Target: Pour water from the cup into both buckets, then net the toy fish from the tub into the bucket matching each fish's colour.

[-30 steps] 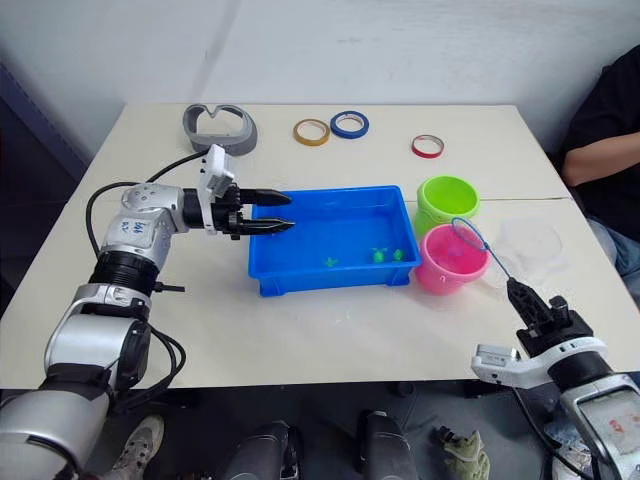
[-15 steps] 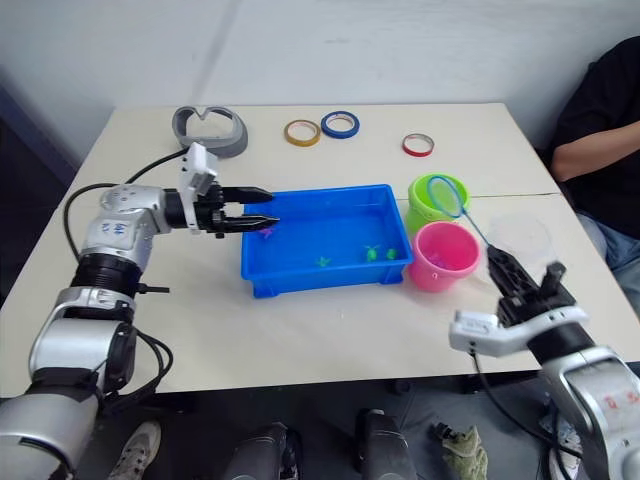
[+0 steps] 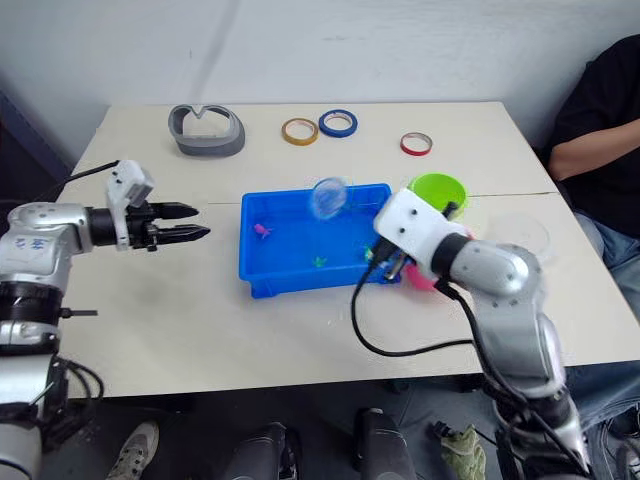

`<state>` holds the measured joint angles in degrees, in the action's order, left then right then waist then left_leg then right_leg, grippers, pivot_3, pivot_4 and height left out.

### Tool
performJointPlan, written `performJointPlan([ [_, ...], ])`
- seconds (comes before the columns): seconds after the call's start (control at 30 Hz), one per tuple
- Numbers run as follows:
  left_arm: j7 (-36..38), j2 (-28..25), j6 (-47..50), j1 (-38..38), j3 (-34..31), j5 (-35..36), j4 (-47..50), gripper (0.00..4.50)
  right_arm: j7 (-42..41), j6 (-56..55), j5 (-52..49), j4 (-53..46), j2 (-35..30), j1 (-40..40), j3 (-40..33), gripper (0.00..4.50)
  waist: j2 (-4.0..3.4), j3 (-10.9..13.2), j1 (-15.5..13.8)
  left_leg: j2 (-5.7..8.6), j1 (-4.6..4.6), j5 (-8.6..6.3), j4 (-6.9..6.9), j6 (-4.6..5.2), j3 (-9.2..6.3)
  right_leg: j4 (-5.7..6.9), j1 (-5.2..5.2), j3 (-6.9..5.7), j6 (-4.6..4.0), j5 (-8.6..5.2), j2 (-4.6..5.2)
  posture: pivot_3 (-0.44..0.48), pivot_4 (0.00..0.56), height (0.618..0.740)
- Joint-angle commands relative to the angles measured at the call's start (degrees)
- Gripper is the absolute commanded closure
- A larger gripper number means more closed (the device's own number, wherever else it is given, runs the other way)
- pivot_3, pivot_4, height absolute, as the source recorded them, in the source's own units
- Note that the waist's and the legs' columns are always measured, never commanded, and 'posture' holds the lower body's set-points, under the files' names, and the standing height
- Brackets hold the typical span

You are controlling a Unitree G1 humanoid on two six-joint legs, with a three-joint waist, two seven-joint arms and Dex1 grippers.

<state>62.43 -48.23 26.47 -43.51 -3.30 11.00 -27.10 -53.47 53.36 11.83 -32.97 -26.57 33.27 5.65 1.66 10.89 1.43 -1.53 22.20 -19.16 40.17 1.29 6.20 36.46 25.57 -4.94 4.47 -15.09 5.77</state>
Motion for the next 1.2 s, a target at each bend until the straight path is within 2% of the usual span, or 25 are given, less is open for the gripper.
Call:
performJointPlan([
  [0.03, -3.38, -2.09, 5.01, 3.97, -2.98, 1.18, 8.72, 1.53, 0.9, 5.25, -5.1, 5.14, 2.4, 5.16, 1.96, 4.5, 0.0, 0.0, 0.14, -0.02, -0.02, 0.0, 0.0, -0.01, 0.0, 0.0, 0.0, 0.01, 0.0, 0.0, 0.05, 0.0, 0.15, 0.713],
  [0.23, -7.42, -2.93, 13.96, 12.82, -7.2, 4.04, 20.34, 1.53, 5.43, 4.6, -6.65, 14.47, 5.05, 9.49, 7.63, 4.5, 0.0, 0.0, 0.32, -0.03, 0.01, 0.02, -0.04, -0.1, 0.0, 0.07, 0.06, -0.02, -0.07, -0.04, 0.14, 0.0, 0.15, 0.713],
  [0.33, -9.15, -2.81, 16.61, 14.93, -8.45, 5.29, 23.4, 1.53, 7.73, 3.97, -6.79, 17.55, 6.01, 10.72, 9.84, 4.5, -0.01, 0.0, 0.33, -0.08, 0.02, 0.03, -0.07, -0.17, -0.01, 0.07, 0.1, -0.04, -0.1, -0.05, 0.12, 0.0, 0.15, 0.713],
  [0.87, -13.39, -1.93, 18.32, 17.87, -9.62, 8.8, 28.79, 1.53, 15.79, -2.46, -9.02, 29.97, 15.1, 13.82, 14.04, 4.5, -0.01, 0.0, 0.53, -0.11, 0.01, 0.03, -0.11, -0.24, 0.01, 0.09, 0.14, -0.02, -0.13, -0.07, 0.13, 0.0, 0.15, 0.713],
  [1.2, -12.9, -1.4, 16.95, 18.04, -9.72, 11.68, 29.82, 1.53, 20.59, -5.81, -10.75, 35.1, 20.35, 16.69, 10.94, 4.5, -0.03, 0.01, 0.95, -0.14, 0.02, 0.03, -0.14, -0.32, 0.0, 0.12, 0.2, 0.05, -0.19, -0.11, 0.12, 0.0, 0.15, 0.713],
])
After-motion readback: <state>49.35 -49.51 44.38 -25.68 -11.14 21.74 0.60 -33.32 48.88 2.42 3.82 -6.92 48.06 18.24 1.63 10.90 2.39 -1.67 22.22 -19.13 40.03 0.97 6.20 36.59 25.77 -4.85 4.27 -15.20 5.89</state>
